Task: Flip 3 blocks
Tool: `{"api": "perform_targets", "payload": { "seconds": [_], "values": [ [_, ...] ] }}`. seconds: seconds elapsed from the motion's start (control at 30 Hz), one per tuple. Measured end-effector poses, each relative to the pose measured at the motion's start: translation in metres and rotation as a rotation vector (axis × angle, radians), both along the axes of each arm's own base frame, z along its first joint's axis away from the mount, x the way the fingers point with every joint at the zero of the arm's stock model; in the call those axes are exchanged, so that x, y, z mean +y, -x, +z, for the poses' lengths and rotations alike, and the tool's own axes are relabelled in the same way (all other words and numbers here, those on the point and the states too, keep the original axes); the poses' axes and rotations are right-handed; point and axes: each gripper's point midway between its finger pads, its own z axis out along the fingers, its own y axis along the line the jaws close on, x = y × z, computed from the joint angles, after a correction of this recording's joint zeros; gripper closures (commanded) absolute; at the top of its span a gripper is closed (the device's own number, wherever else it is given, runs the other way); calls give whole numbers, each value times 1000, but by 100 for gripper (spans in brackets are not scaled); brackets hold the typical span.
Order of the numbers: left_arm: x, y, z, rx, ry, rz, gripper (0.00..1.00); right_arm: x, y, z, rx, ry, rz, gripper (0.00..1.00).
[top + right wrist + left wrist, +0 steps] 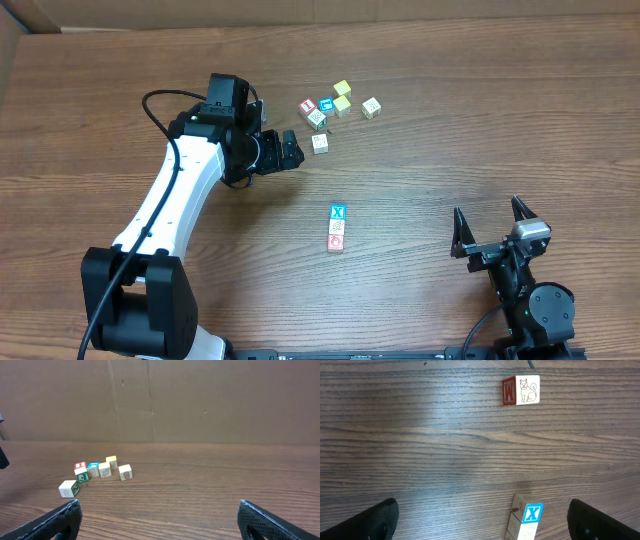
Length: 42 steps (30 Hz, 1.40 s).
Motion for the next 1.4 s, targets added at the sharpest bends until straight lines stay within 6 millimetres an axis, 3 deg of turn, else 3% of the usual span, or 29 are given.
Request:
{"api": "perform_targets", "payload": {
  "seconds": [0.33, 0.43, 0.53, 0.6, 0.67, 0.73, 0.77, 0.8, 0.87, 0.97, 1.07, 1.1, 1.13, 1.4],
  "values": [
    [3, -1, 0, -5, -19, 6, 0, 0, 0, 0, 0, 0, 0, 0],
    [7, -3, 12, -52, -40, 14, 0, 0, 0, 0, 0, 0, 0, 0],
    [11, -22, 54, -244, -48, 35, 0, 0, 0, 0, 0, 0, 0, 0],
    [15, -33, 102, -425, -46, 58, 0, 0, 0, 0, 0, 0, 0, 0],
    [22, -31, 158, -609, -47, 90, 0, 0, 0, 0, 0, 0, 0, 0],
    [32, -16, 211, -766, -55, 130, 0, 0, 0, 0, 0, 1, 0, 0],
    [42, 5, 249, -878, -66, 169, 0, 0, 0, 0, 0, 0, 0, 0],
    [50, 21, 274, -950, -74, 195, 0, 0, 0, 0, 0, 0, 0, 0],
    [63, 53, 309, -1066, -97, 236, 0, 0, 0, 0, 0, 1, 0, 0],
    [81, 105, 344, -1197, -142, 270, 0, 0, 0, 0, 0, 1, 0, 0],
    [92, 147, 354, -1255, -186, 273, 1, 0, 0, 0, 0, 1, 0, 0],
    [93, 153, 353, -1254, -194, 271, 0, 0, 0, 0, 0, 0, 0, 0],
    [98, 169, 350, -1255, -213, 273, 0, 0, 0, 0, 1, 1, 0, 0],
    [117, 237, 309, -1289, -275, 323, 0, 0, 0, 0, 0, 0, 0, 0]
  ]
}}
